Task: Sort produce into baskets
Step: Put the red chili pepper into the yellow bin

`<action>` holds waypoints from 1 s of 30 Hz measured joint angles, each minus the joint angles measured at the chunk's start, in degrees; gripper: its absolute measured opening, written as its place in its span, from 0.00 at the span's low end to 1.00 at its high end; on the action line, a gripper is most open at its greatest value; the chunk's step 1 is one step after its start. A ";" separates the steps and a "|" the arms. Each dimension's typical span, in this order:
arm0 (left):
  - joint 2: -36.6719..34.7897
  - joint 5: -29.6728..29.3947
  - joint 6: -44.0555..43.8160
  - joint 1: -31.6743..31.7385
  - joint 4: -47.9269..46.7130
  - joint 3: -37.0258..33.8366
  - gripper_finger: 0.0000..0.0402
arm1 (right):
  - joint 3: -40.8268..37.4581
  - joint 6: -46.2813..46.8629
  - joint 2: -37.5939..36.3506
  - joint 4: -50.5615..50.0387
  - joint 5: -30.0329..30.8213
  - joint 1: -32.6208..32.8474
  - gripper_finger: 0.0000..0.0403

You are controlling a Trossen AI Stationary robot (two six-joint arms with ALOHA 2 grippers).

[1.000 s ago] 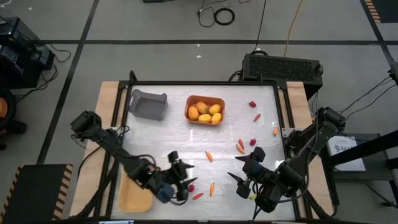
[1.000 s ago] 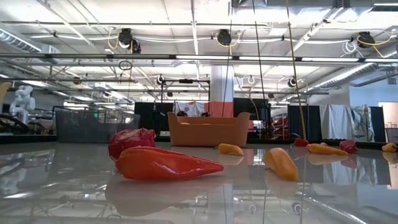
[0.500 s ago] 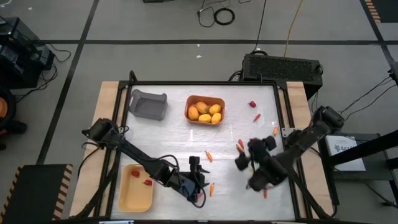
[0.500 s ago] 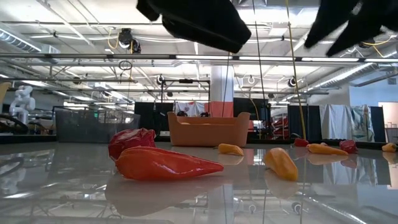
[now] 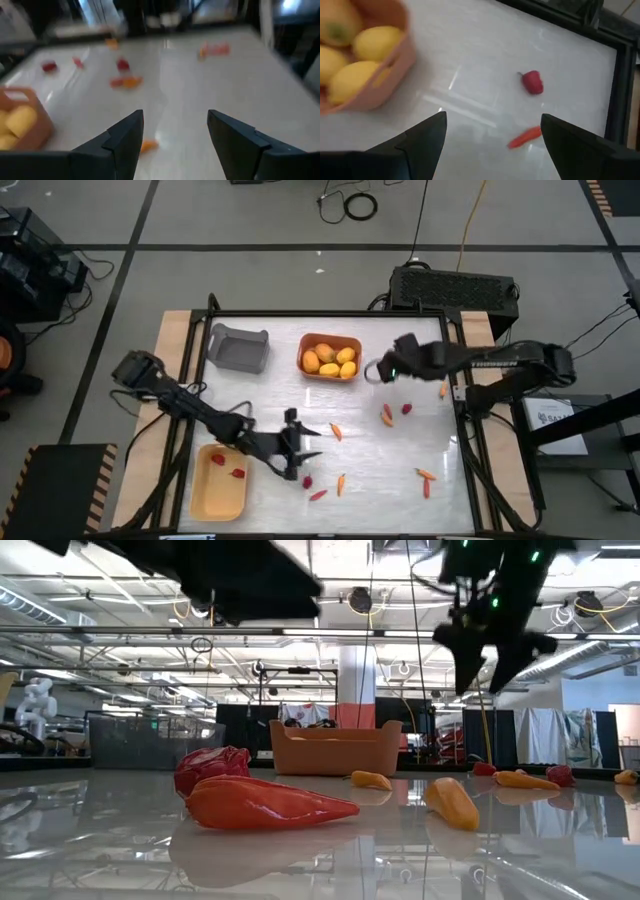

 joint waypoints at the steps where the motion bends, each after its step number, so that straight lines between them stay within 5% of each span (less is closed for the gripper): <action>1: -1.40 -0.09 1.63 0.24 4.63 -2.40 0.57 | -1.04 -2.29 -0.44 2.34 -1.09 -2.71 0.78; 5: -3.51 -0.07 9.56 1.52 24.37 -8.17 0.57 | -3.64 -6.27 -0.41 6.15 -1.65 -11.28 0.78; 8: -3.71 1.34 12.18 3.37 29.89 -9.68 0.57 | -4.22 -8.37 1.36 8.31 -1.61 -15.84 0.78; 15: -3.57 8.49 6.41 6.06 22.97 -9.76 0.57 | -4.29 -14.39 8.19 13.86 -3.35 -21.55 0.78; 30: -3.64 9.40 4.71 5.87 21.02 -9.68 0.57 | -8.89 -24.36 15.39 23.45 -15.19 -32.53 0.78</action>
